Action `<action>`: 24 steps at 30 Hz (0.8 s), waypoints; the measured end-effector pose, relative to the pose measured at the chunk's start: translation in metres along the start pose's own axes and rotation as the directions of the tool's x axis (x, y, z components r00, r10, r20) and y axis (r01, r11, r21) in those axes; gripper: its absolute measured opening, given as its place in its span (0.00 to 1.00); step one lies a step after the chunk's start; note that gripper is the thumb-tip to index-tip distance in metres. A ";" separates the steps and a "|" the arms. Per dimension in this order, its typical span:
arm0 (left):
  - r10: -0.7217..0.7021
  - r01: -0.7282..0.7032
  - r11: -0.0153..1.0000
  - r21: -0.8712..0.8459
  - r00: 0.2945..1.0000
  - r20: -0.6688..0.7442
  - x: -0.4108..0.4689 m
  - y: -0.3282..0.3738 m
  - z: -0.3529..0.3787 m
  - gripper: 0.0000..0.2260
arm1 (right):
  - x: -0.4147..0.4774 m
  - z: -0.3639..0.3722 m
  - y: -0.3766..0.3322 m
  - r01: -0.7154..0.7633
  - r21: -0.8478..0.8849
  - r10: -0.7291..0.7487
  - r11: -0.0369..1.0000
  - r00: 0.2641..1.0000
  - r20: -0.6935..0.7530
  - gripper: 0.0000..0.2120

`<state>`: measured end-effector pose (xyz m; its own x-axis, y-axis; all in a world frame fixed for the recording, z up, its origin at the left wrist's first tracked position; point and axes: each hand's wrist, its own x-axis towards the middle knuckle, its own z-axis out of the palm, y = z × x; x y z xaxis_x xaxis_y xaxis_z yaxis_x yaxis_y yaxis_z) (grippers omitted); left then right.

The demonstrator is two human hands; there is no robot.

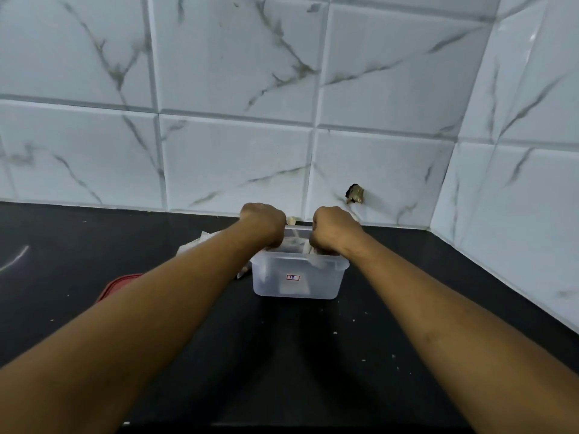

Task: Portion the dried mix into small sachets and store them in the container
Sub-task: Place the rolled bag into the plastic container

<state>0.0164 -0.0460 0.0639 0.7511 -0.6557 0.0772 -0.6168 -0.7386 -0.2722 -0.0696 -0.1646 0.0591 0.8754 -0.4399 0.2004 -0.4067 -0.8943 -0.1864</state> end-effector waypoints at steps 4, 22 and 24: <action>0.067 -0.067 0.992 0.106 0.998 0.002 0.008 0.008 0.013 0.10 | -0.001 0.007 -0.006 0.092 -0.139 -0.080 0.986 0.993 0.092 0.08; 0.157 -0.115 0.976 -0.186 0.961 0.227 0.030 0.014 0.009 0.08 | 0.016 0.002 -0.002 0.099 -0.088 -0.060 0.991 0.930 0.363 0.11; 0.174 -0.131 0.975 -0.180 0.953 0.246 0.032 0.014 0.012 0.09 | 0.017 0.002 -0.003 0.109 -0.113 -0.055 0.988 0.914 0.401 0.09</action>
<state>0.0344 -0.0750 0.0513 0.6671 -0.7148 -0.2101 -0.7421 -0.6623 -0.1031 -0.0531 -0.1692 0.0608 0.9276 -0.3201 -0.1926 -0.3357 -0.9405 -0.0534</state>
